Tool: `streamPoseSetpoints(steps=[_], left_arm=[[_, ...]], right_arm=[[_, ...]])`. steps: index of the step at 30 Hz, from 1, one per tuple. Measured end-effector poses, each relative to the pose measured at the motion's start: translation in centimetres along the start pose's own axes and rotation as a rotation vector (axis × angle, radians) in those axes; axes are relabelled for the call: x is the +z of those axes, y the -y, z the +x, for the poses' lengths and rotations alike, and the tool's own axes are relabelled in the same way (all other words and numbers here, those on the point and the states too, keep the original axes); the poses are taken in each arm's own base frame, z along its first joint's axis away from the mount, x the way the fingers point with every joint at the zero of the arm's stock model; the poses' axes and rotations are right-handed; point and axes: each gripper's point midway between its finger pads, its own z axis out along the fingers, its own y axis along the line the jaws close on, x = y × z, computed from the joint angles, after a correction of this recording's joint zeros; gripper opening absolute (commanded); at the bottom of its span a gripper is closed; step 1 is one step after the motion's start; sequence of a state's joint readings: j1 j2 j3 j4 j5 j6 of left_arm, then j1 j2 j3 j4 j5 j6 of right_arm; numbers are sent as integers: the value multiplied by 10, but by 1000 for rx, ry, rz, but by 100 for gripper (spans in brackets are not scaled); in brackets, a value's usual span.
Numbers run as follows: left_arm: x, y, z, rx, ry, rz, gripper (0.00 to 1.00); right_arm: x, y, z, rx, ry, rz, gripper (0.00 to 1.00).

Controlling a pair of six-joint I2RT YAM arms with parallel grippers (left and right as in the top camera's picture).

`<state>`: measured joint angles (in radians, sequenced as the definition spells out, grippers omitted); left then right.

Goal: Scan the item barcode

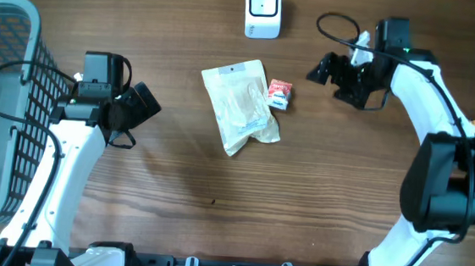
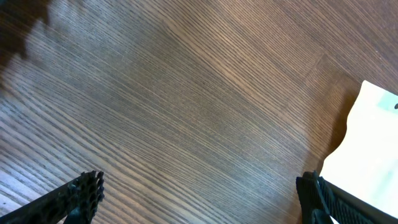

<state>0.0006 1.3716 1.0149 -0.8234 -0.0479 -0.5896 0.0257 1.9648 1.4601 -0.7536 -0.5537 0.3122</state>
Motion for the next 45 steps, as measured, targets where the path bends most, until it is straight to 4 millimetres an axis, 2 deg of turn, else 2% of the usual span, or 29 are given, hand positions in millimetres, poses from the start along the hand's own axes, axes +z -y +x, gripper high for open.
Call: streamPoseSetpoints(steps=[3, 6, 9, 11, 20, 21, 24, 27, 28, 31, 34, 36, 37, 39, 41, 45], left_arm=[[0, 0, 0, 0, 0, 0, 100], [0, 0, 0, 0, 0, -1, 100], [0, 0, 0, 0, 0, 0, 100], [0, 0, 0, 0, 0, 0, 100], [0, 0, 0, 0, 0, 0, 100], [0, 0, 0, 0, 0, 0, 100], [0, 0, 0, 0, 0, 0, 100], [0, 0, 0, 0, 0, 0, 100], [0, 0, 0, 0, 0, 0, 100], [0, 0, 0, 0, 0, 0, 100], [0, 0, 0, 0, 0, 0, 100], [0, 0, 0, 0, 0, 0, 100], [0, 0, 0, 0, 0, 0, 100], [0, 0, 0, 0, 0, 0, 100], [0, 0, 0, 0, 0, -1, 100], [0, 0, 0, 0, 0, 0, 100]], right_arm=[[16, -32, 3, -38, 3, -52, 71], [43, -44, 17, 4, -49, -50, 67], [82, -27, 34, 105, -131, 0, 52], [89, -18, 37, 143, -141, 30, 53], [83, -1, 31, 143, -127, 70, 50], [81, 2, 27, 137, -118, 68, 43], [78, 8, 23, 129, -107, 76, 40], [78, 9, 21, 119, -100, 83, 8], [78, 9, 21, 119, -98, 82, 5], [79, 5, 20, 90, -99, 58, 5], [77, -20, 24, 30, -141, -97, 5], [68, -52, 24, -52, -163, -311, 4], [57, -71, 26, -91, -180, -448, 5], [38, -97, 23, -167, -179, -645, 5], [4, -129, 27, -283, -199, -915, 5], [-11, -140, 25, -305, -226, -1003, 5]])
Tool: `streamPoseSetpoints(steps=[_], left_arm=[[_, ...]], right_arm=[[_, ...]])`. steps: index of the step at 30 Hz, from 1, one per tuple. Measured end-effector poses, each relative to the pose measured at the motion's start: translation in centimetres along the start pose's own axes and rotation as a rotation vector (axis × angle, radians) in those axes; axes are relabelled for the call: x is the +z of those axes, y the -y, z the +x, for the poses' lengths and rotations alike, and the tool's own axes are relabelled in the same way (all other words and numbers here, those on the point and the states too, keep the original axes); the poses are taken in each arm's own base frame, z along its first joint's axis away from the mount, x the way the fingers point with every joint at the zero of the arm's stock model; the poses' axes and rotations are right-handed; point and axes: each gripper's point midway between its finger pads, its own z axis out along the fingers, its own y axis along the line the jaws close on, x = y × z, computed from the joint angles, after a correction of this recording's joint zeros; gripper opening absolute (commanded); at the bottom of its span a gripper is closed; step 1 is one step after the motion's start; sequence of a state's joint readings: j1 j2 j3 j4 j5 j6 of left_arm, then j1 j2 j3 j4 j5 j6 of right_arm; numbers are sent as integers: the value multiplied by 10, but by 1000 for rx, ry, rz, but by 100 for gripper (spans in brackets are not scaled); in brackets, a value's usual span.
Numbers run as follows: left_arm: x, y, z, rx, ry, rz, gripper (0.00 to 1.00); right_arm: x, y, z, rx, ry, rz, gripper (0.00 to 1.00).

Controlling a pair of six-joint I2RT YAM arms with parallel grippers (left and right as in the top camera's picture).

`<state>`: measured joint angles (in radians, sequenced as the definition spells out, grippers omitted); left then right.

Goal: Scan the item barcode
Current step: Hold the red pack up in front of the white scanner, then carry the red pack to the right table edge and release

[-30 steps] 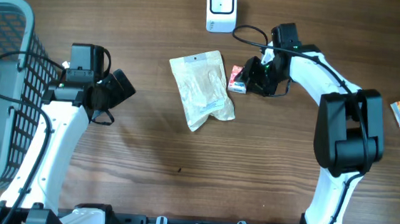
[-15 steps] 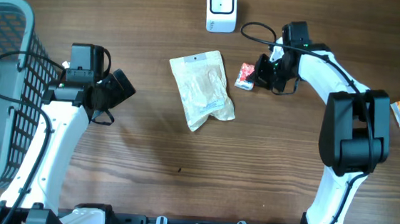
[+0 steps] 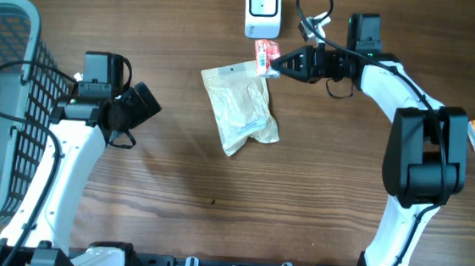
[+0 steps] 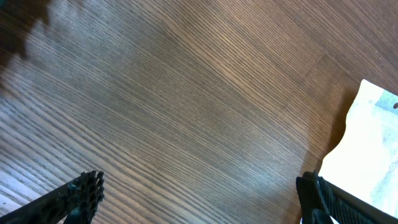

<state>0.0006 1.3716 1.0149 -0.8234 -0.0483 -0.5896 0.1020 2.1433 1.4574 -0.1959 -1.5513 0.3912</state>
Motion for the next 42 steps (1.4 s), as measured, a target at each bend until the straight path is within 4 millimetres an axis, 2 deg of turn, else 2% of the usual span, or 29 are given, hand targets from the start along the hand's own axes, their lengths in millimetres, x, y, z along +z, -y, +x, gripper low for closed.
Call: streamPoseSetpoints(steps=[10, 12, 16, 18, 19, 21, 23, 24, 26, 28, 29, 30, 31, 34, 37, 39, 42], left_arm=[[0, 0, 0, 0, 0, 0, 100], [0, 0, 0, 0, 0, 0, 100], [0, 0, 0, 0, 0, 0, 100], [0, 0, 0, 0, 0, 0, 100], [0, 0, 0, 0, 0, 0, 100], [0, 0, 0, 0, -1, 0, 100], [0, 0, 0, 0, 0, 0, 100], [0, 0, 0, 0, 0, 0, 100], [0, 0, 0, 0, 0, 1, 100], [0, 0, 0, 0, -2, -1, 100], [0, 0, 0, 0, -1, -1, 100], [0, 0, 0, 0, -1, 0, 100], [0, 0, 0, 0, 0, 0, 100], [0, 0, 0, 0, 0, 0, 100], [0, 0, 0, 0, -1, 0, 100], [0, 0, 0, 0, -1, 0, 100], [0, 0, 0, 0, 0, 0, 100]], right_arm=[[7, -8, -9, 92, -16, -12, 5], [10, 3, -15, 141, 24, 52, 5], [29, 52, -38, 171, 198, 349, 5], [22, 67, -50, 194, 264, 484, 5], [6, 78, -62, 184, 325, 655, 5], [-21, 76, -97, 38, 427, 898, 5], [-38, 54, -138, -257, 491, 1156, 5], [-36, 43, -153, -411, 504, 1244, 5], [-17, 8, -181, -832, 481, 1485, 5], [4, -24, -197, -1163, 432, 1651, 5], [17, -31, -201, -1332, 340, 1752, 5], [25, -25, -201, -1437, 232, 1822, 5], [26, -7, -199, -1494, 116, 1882, 5], [15, 42, -192, -1534, -142, 1963, 5], [10, 54, -186, -1544, -259, 1970, 5], [11, 72, -173, -1526, -390, 1927, 5], [12, 80, -166, -1471, -372, 1892, 5]])
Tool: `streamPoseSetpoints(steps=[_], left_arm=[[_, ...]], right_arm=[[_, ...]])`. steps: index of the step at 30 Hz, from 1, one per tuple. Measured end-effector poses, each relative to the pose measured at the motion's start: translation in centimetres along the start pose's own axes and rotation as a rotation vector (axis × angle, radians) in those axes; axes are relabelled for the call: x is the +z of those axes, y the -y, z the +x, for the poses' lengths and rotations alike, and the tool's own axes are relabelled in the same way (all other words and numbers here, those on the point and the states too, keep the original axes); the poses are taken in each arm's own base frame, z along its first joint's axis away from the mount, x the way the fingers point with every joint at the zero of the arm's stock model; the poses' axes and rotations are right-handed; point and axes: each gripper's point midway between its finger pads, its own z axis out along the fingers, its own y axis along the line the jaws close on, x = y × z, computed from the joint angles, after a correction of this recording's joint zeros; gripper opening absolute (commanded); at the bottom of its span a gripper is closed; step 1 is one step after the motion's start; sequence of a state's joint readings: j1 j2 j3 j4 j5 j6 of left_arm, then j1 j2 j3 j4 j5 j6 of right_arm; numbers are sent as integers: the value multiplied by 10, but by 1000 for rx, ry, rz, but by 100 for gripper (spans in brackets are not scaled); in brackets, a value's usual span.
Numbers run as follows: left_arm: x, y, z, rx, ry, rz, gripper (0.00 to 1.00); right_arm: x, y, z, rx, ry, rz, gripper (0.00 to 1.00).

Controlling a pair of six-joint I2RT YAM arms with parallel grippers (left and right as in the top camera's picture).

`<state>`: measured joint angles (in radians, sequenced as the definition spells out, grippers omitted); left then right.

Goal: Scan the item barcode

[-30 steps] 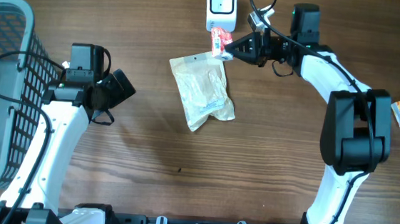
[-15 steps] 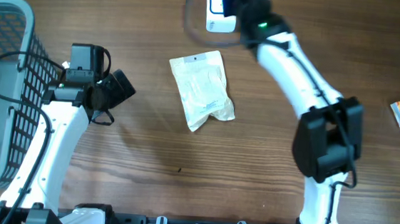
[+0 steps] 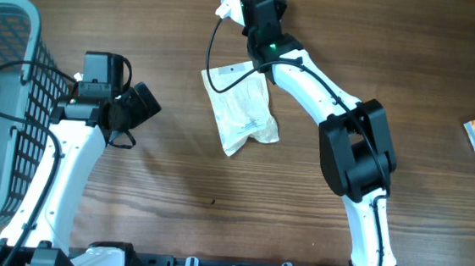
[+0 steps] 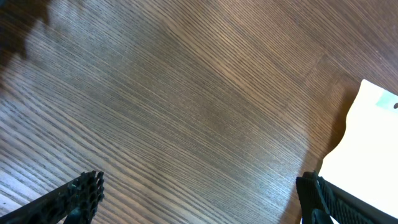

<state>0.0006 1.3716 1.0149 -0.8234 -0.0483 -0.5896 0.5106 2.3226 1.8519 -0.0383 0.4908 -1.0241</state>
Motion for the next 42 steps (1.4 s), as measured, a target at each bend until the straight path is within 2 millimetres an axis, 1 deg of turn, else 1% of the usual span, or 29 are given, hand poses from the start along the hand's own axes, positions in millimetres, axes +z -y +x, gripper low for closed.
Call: streamPoseSetpoints(steps=[3, 5, 6, 8, 9, 11, 13, 14, 15, 16, 17, 19, 20, 21, 22, 23, 25, 29, 30, 31, 33, 34, 35, 36, 37, 38, 40, 41, 42], left_arm=[[0, 0, 0, 0, 0, 0, 100], [0, 0, 0, 0, 0, 0, 100], [0, 0, 0, 0, 0, 1, 100], [0, 0, 0, 0, 0, 0, 100], [0, 0, 0, 0, -1, 0, 100], [0, 0, 0, 0, 0, 1, 100], [0, -1, 1, 0, -3, -2, 100], [0, 0, 0, 0, -2, -1, 100], [0, 0, 0, 0, -1, 0, 100], [0, 0, 0, 0, -1, 0, 100], [0, 0, 1, 0, -3, -2, 100], [0, 0, 0, 0, 0, 0, 100], [0, 0, 0, 0, 0, 0, 100], [0, 0, 0, 0, 0, 0, 100], [0, 0, 0, 0, 0, 0, 100], [0, 0, 0, 0, 0, 0, 100], [0, 0, 0, 0, 0, 0, 100], [0, 0, 0, 0, 0, 0, 100], [0, 0, 0, 0, -1, 0, 100], [0, 0, 0, 0, 0, 0, 100], [0, 0, 0, 0, 0, 0, 100], [0, 0, 0, 0, 0, 0, 100], [0, 0, 0, 0, 0, 0, 100], [0, 0, 0, 0, 0, 0, 100], [0, 0, 0, 0, 0, 0, 100], [0, 0, 0, 0, 0, 0, 100], [0, 0, 0, 0, -1, 0, 100], [0, 0, 0, 0, 0, 0, 100], [0, 0, 0, 0, 0, 0, 100]], right_arm=[[1, 4, 2, 39, -5, 14, 5], [1, 27, 2, 105, -8, 106, 5], [1, 39, 8, 154, -25, 151, 5], [4, 65, 45, 270, -111, 212, 5], [4, 78, 71, 323, -170, 223, 5], [-8, 115, 186, 546, -380, 192, 5], [-35, 137, 291, 840, -528, 172, 5], [-48, 141, 336, 967, -602, 188, 5], [-72, 137, 400, 1144, -731, 225, 5], [-93, 128, 449, 1280, -842, 262, 5], [-114, 113, 486, 1413, -947, 294, 5], [-150, 94, 540, 1649, -1080, 367, 5], [-160, 91, 558, 1736, -1093, 400, 12], [-166, 88, 569, 1792, -1103, 412, 27], [-172, 80, 578, 1833, -1124, 416, 47], [-177, 70, 587, 1863, -1149, 417, 71], [-185, 51, 599, 1907, -1192, 413, 84], [-171, 53, 584, 1910, -1127, 332, 89], [-168, 57, 575, 1913, -1098, 313, 92], [-165, 70, 560, 1935, -1025, 281, 92], [-169, 119, 505, 1979, -761, 175, 93], [-177, 162, 429, 1963, -439, -41, 99], [-184, 177, 393, 1931, -317, -128, 100], [-189, 184, 358, 1894, -232, -224, 95], [-198, 182, 303, 1840, -130, -393, 91], [-201, 163, 259, 1751, -95, -546, 90], [-197, 120, 195, 1587, -66, -761, 87], [-194, 96, 171, 1519, -69, -836, 88], [-191, 60, 143, 1439, -87, -937, 91]])
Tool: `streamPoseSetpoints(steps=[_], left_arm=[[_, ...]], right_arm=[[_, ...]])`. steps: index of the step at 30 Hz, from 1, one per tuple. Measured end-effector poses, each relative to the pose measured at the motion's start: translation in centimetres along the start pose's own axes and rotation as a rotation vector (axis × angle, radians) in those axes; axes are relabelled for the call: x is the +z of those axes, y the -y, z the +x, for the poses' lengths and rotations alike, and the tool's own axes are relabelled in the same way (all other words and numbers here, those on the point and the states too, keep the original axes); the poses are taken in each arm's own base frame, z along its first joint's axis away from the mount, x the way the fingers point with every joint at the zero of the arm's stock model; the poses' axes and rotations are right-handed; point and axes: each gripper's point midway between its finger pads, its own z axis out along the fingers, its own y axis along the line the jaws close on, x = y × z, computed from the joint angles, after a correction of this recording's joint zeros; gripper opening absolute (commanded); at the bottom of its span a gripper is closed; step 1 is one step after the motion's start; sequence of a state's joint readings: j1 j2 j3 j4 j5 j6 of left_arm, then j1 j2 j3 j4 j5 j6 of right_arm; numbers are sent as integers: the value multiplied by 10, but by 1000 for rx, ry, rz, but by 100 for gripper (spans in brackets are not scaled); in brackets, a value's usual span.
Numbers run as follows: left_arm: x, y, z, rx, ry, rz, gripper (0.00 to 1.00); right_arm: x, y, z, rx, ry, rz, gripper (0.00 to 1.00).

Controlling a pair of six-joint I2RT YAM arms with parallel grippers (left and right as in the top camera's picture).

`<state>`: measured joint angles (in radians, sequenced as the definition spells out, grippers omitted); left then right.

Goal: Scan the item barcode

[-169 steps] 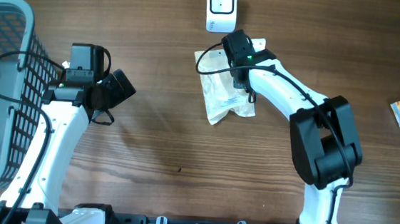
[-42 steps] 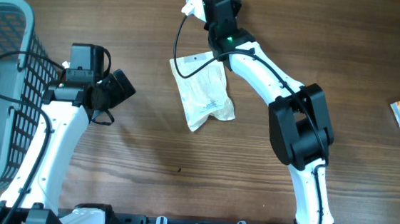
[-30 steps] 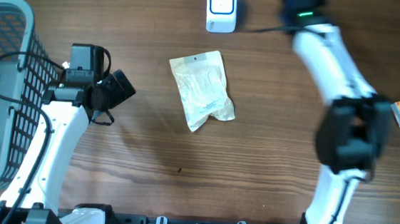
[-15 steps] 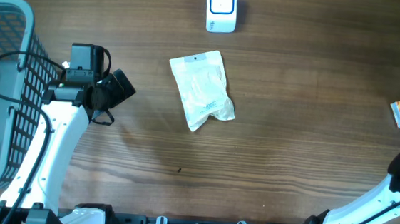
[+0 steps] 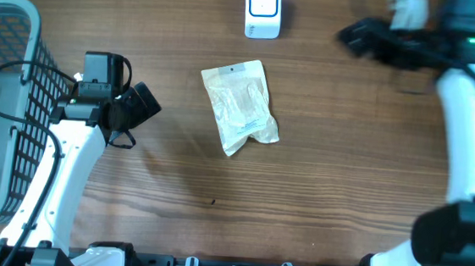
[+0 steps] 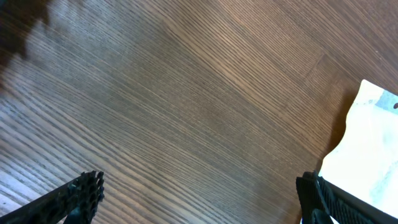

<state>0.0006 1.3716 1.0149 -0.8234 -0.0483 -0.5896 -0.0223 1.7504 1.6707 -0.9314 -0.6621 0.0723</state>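
Observation:
The white barcode scanner [image 5: 262,8] stands at the table's far edge. A pale plastic pouch [image 5: 241,106] lies flat in the middle; its corner [image 6: 373,149] shows at the right of the left wrist view. My right gripper [image 5: 357,35] is blurred at the far right, well away from the scanner, and I cannot make out its jaws or anything in them. The small red packet is not visible. My left gripper [image 6: 199,199] hangs open over bare wood left of the pouch, seen from overhead as the left gripper [image 5: 145,104].
A grey mesh basket [image 5: 3,89] stands at the left edge, beside the left arm. The right arm's white links [image 5: 467,126] run down the right side of the table.
My right arm was stretched over the scanner at the far middle; now it is at the far right, blurred. The left arm and the pouch have not moved.
A small red packet lay right of the pouch with my right gripper off to its right. Then the right gripper held that packet just below the scanner. Then the arm covered the scanner. Now it is at the far right, packet unseen.

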Motion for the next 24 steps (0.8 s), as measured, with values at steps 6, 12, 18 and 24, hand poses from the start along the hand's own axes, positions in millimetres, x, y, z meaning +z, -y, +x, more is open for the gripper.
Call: streamPoseSetpoints(steps=[6, 12, 18, 24], left_arm=[[0, 0, 0, 0, 0, 0, 100], [0, 0, 0, 0, -1, 0, 100], [0, 0, 0, 0, 0, 0, 100], [0, 0, 0, 0, -1, 0, 100]], right_arm=[[140, -54, 111, -272, -347, 71, 100], [185, -111, 166, -631, -368, 279, 100], [219, -79, 201, -743, -459, 474, 99], [224, -44, 204, -786, -490, 628, 96]])
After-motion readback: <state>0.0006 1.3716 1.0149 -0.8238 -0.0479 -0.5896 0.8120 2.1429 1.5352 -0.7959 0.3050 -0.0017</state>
